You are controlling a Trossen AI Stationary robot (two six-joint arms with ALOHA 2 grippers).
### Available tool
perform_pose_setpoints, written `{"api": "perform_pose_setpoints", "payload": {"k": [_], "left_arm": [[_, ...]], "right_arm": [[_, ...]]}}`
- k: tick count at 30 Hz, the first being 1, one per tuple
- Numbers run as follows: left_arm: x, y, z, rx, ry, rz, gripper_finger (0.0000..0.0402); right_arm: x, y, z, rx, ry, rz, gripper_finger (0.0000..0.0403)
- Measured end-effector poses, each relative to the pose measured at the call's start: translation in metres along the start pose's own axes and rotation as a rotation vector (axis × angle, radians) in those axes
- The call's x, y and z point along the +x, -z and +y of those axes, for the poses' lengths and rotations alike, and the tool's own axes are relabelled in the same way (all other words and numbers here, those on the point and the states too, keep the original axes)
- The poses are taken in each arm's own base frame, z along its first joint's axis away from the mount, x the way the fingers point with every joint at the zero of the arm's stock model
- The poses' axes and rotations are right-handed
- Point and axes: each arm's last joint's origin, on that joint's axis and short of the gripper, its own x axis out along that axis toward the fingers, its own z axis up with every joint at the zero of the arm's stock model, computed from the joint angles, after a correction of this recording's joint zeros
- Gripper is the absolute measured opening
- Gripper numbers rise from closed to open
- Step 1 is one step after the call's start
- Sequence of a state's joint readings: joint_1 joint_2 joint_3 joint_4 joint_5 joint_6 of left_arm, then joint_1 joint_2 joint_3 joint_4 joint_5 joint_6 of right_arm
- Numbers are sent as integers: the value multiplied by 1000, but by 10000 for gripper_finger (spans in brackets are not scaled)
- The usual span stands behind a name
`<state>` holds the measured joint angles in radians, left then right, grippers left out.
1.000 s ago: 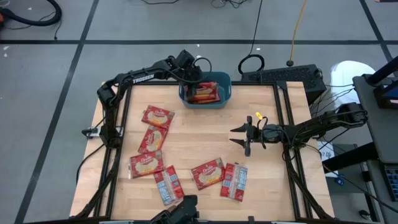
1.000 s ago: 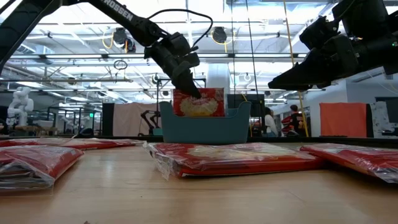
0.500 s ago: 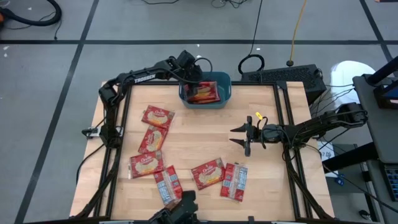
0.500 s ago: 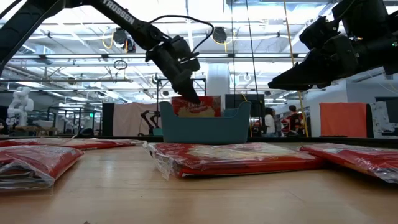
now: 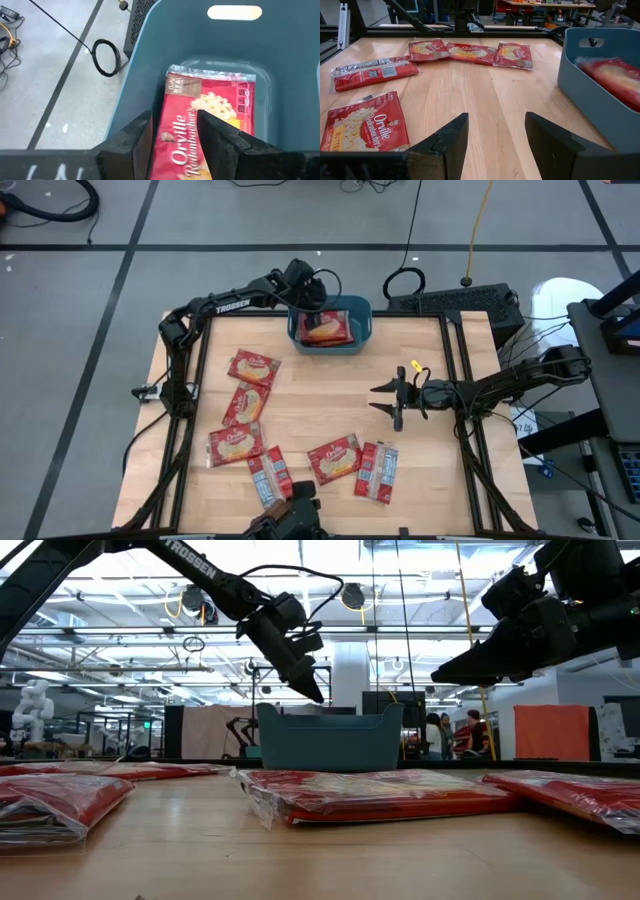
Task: Sort popcorn bags into baskets
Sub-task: Put the red popcorn bag into the blue bin
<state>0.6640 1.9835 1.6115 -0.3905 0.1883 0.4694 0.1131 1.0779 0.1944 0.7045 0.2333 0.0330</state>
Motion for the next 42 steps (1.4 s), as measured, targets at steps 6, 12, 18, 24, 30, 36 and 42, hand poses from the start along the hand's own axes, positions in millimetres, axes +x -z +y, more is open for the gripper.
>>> {"api": "perform_pose_setpoints", "payload": {"k": [6,12,18,24,30,36,42], "left_arm": [[2,-5,-9,-35,10,-1,161],[-5,-20,-34,-250,54,-16,155],[-29,-49,-84,-165,181,-68,103],[-51,-66,-143,-60,267,-55,54],[-60,-76,-211,44,274,-58,37],[-58,-59,-275,58,271,-117,37],[-64,-34,-327,16,241,-235,37]], "right_arm": [[0,0,0,0,0,2,187],[0,2,0,8,1,21,187],[0,6,1,80,-30,65,187],[-2,7,9,122,-84,77,187],[-5,7,20,157,-120,75,187],[-11,3,39,181,-160,60,187],[-17,4,52,203,-216,65,187]]}}
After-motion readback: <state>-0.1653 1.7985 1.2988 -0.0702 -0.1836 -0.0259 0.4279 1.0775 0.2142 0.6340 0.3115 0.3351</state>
